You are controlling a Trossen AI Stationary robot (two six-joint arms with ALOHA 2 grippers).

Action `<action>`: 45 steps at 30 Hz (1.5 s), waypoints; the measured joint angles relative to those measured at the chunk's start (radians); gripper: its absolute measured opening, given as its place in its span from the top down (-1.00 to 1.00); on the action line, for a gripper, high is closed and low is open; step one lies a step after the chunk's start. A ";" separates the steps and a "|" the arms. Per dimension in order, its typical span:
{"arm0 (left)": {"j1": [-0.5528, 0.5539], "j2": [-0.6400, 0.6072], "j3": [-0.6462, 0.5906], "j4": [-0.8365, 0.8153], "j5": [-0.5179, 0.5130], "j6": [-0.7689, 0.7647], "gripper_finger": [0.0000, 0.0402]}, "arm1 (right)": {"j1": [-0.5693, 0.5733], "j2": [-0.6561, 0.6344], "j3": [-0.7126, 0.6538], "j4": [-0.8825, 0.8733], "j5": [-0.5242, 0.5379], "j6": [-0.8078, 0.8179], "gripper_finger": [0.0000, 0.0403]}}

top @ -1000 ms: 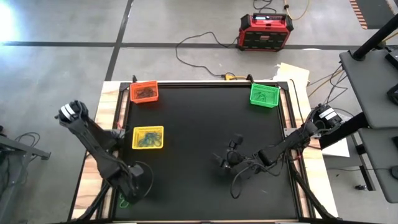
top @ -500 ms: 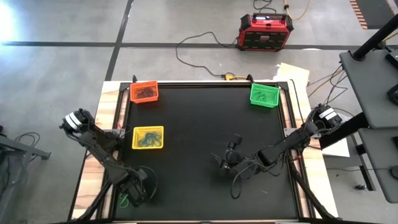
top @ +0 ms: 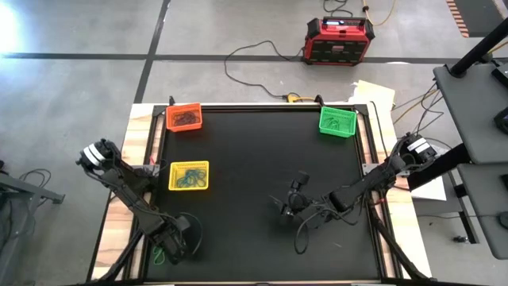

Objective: Sort rubber bands into baskets
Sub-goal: Put the green rubber band into the green bin

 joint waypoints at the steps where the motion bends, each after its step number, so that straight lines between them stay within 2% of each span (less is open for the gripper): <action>1: 0.000 0.000 0.003 0.001 -0.013 0.005 0.83 | 0.000 0.000 0.000 0.000 0.000 0.000 -0.17; 4: 0.002 0.000 0.008 0.000 -0.052 0.027 0.97 | 0.000 0.000 0.000 0.000 0.000 0.000 -0.17; 11: 0.042 0.000 0.029 0.000 -0.209 0.127 1.00 | 0.000 0.000 0.000 0.009 0.000 -0.001 -0.17; 16: 0.113 0.000 0.044 0.008 -0.388 0.260 1.00 | 0.000 0.000 0.000 0.046 -0.001 -0.003 -0.17; 29: 0.290 0.000 0.116 0.127 -0.678 0.699 1.00 | -0.002 0.041 0.000 0.068 -0.021 0.088 -0.17; 36: 0.384 0.000 0.164 0.151 -0.698 0.855 1.00 | 0.000 0.100 0.000 0.081 -0.023 0.100 -0.17; 45: 0.453 0.000 0.183 0.263 -0.674 1.021 1.00 | 0.034 0.073 0.000 0.067 -0.026 0.034 -0.17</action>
